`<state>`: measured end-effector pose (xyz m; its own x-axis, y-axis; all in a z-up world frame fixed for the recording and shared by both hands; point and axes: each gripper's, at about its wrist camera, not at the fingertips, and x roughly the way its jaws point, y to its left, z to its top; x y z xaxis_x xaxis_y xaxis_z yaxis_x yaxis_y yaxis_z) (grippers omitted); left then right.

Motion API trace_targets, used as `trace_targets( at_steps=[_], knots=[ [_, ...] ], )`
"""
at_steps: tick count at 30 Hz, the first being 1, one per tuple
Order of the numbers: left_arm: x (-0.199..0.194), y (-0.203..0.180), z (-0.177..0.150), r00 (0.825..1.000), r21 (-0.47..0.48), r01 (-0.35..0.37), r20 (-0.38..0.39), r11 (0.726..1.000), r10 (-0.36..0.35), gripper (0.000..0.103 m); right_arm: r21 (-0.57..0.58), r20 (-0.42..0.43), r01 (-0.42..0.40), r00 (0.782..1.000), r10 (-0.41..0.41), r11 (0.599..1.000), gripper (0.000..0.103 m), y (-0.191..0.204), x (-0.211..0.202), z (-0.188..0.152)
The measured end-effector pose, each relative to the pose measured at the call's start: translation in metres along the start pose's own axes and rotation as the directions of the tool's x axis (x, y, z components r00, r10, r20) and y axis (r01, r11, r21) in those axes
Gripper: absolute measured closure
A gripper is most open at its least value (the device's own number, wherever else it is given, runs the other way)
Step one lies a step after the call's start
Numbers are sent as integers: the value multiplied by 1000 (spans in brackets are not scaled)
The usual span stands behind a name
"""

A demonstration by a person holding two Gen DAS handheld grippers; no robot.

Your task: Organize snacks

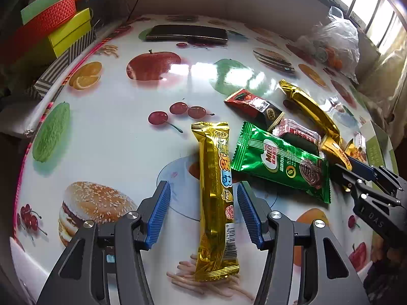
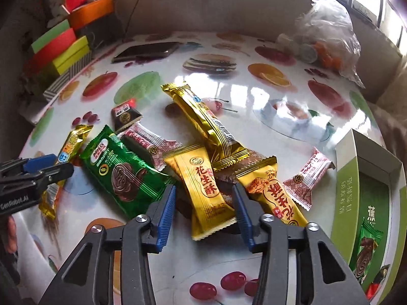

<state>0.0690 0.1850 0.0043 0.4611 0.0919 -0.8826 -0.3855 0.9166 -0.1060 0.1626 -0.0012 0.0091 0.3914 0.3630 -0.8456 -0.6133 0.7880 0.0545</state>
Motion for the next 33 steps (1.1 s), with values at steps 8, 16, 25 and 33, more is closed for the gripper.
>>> trace_targets(
  at_steps=[8, 16, 25, 33],
  knots=[
    [-1, 0, -1, 1000, -3, -28, 11, 1000, 28, 62, 24, 10, -21, 1000, 21, 999, 75, -1, -1, -3],
    [-2, 3, -2, 1000, -8, -22, 16, 1000, 22, 79, 53, 28, -37, 999, 35, 998, 78, -3, -6, -8],
    [-12, 0, -4, 999, 1, -9, 36, 1000, 9, 79, 77, 43, -37, 999, 34, 996, 79, -3, -14, -12],
    [-22, -9, -5, 999, 21, 11, 49, 1000, -12, 79, 91, 55, -41, 998, 36, 995, 79, -2, -24, -18]
  ],
)
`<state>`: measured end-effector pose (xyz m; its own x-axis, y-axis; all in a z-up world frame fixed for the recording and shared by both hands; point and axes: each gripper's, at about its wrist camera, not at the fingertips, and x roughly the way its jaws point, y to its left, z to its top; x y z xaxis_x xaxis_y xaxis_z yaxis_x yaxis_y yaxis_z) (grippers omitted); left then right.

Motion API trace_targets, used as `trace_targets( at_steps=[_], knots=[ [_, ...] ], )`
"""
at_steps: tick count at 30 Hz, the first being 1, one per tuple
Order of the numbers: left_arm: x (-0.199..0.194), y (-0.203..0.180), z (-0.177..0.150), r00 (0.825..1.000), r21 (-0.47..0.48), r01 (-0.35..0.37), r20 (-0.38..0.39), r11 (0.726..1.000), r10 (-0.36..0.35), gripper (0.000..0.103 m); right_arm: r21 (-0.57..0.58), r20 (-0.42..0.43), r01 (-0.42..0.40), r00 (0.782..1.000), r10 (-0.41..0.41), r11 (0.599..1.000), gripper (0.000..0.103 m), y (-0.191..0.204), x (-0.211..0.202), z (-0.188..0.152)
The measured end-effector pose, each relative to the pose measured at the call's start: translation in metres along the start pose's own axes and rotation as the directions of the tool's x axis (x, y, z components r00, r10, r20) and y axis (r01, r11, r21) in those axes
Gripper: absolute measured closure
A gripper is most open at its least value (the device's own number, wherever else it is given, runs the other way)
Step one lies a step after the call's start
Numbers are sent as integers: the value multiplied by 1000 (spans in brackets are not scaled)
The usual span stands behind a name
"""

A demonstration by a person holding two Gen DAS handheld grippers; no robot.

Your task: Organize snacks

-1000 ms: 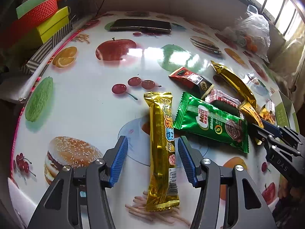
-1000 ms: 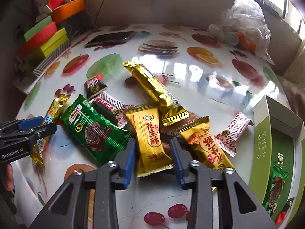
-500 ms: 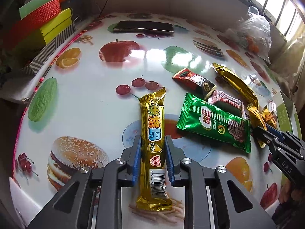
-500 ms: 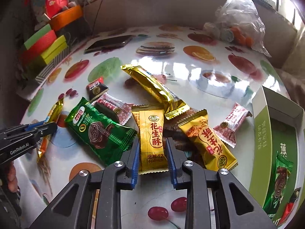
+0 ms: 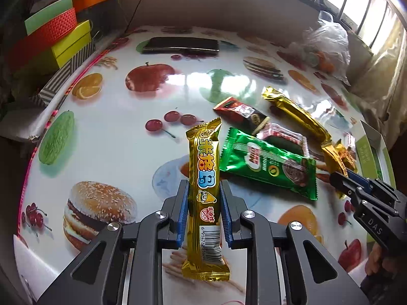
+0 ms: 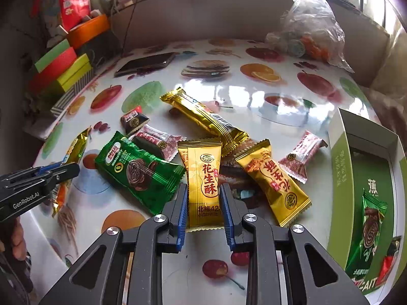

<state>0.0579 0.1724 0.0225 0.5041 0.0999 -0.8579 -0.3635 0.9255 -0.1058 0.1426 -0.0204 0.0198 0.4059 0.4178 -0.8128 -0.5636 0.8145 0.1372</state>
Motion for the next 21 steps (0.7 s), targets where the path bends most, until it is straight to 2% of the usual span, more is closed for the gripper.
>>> trace_targets(
  at_steps=[11, 21],
  knots=[
    [-17, -22, 1, 999, 38, 50, 19, 998, -50, 79, 34, 28, 12, 1000, -13, 999, 79, -4, -20, -8],
    [-31, -59, 2, 992, 107, 111, 40, 988, -116, 79, 66, 72, 42, 996, -47, 997, 79, -13, -50, -12]
  ],
)
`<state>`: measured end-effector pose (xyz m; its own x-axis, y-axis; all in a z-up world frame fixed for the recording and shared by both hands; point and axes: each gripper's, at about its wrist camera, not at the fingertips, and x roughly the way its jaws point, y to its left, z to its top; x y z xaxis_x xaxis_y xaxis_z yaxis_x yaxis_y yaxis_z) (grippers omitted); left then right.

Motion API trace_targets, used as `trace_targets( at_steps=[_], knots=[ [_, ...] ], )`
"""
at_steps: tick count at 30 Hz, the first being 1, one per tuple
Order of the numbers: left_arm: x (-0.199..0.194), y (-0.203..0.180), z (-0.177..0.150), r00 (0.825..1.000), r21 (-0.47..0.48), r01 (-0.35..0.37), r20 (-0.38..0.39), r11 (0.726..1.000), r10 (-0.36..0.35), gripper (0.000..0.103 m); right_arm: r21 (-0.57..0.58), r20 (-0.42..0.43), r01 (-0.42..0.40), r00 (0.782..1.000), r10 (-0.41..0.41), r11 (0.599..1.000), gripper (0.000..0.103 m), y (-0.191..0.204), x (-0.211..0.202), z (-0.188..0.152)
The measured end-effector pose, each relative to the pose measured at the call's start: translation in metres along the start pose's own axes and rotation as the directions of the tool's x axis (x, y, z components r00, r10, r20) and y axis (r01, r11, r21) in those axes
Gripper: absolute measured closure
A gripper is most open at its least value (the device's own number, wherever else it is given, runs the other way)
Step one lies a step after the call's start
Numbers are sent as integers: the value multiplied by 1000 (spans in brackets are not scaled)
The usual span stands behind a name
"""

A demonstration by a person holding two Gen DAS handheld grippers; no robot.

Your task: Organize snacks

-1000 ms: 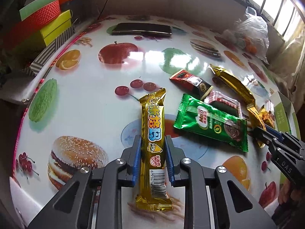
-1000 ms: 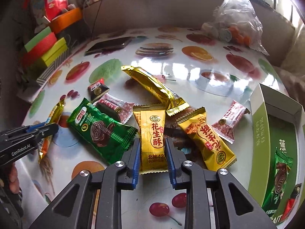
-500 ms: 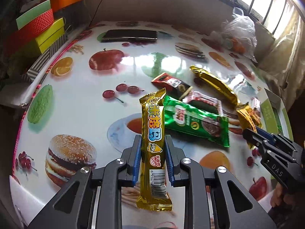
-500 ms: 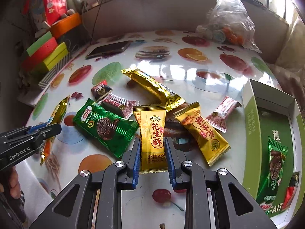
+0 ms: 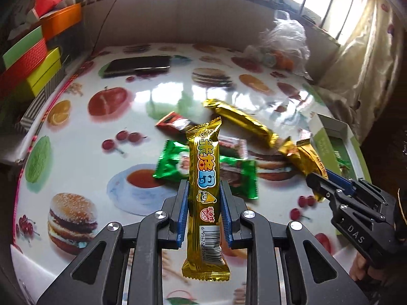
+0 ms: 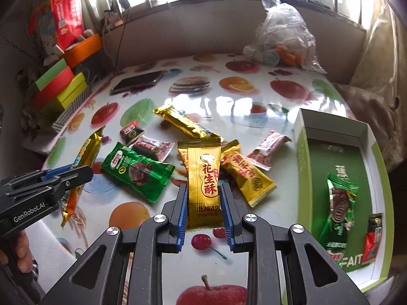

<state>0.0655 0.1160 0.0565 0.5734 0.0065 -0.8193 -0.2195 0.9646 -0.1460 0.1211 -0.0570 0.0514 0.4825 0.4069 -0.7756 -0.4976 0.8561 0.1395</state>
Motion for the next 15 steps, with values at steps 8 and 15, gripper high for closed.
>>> trace_targets(
  at_steps=[8, 15],
  knots=[
    [-2, -29, 5, 999, 50, 42, 10, 998, -42, 79, 37, 28, 25, 999, -26, 999, 79, -16, -17, -1],
    [-3, -50, 9, 998, 87, 67, 12, 994, -69, 79, 66, 53, 40, 998, -43, 997, 79, -31, -31, -1]
  ],
)
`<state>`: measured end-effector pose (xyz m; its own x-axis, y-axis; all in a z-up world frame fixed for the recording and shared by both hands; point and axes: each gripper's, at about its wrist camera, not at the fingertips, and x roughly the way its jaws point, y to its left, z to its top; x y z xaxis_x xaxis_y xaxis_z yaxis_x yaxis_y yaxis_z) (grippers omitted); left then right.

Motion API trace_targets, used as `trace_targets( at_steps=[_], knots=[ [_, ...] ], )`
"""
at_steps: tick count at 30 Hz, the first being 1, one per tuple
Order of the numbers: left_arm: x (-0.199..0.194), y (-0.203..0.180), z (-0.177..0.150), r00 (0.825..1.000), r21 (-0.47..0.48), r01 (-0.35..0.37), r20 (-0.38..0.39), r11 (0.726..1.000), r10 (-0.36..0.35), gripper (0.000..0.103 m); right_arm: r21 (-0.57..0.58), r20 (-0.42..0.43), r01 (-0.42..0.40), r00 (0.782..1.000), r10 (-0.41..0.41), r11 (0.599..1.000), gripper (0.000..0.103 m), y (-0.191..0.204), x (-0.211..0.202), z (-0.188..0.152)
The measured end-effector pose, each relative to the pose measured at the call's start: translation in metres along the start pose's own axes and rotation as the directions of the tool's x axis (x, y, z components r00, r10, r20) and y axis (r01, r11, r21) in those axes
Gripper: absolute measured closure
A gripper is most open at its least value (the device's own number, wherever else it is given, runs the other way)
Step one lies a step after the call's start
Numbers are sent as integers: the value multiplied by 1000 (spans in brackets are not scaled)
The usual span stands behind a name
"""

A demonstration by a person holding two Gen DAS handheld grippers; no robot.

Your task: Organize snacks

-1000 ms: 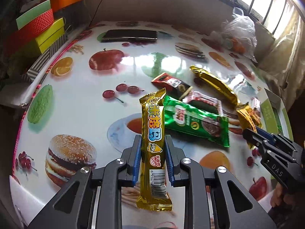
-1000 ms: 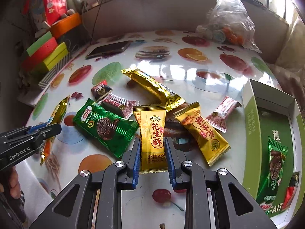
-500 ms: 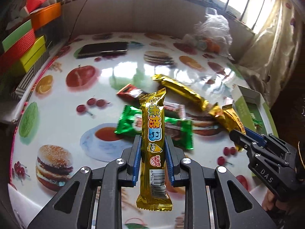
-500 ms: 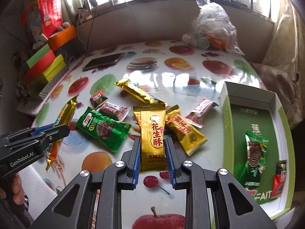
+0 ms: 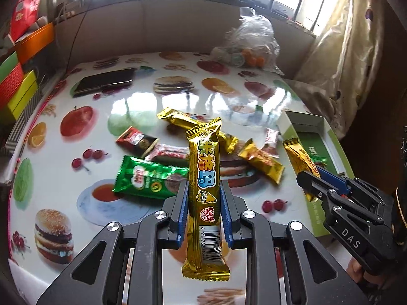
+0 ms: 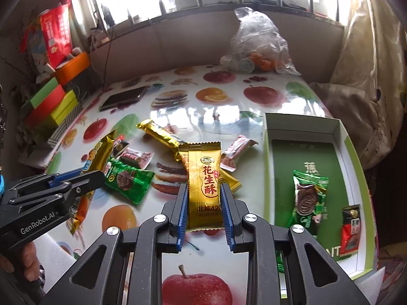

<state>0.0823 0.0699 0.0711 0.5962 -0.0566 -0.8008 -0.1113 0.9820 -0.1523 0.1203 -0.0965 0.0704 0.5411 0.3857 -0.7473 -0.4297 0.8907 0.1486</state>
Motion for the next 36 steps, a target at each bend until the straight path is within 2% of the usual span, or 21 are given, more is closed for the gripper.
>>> trace_targets(
  at_steps=[11, 18, 24, 36],
  knots=[
    [6, -40, 12, 998, 59, 67, 1, 996, -67, 79, 48, 32, 71, 997, -73, 996, 79, -34, -21, -1],
    [15, -74, 22, 991, 89, 135, -19, 987, -134, 79, 92, 42, 112, 992, -116, 989, 79, -62, -32, -6],
    [23, -102, 29, 981, 112, 194, -39, 975, -190, 79, 129, 31, 156, 986, -161, 979, 79, -86, -37, -11],
    [60, -147, 38, 966, 144, 249, -101, 958, -236, 79, 197, -7, 226, 973, -229, 954, 79, -131, -31, -24]
  ],
)
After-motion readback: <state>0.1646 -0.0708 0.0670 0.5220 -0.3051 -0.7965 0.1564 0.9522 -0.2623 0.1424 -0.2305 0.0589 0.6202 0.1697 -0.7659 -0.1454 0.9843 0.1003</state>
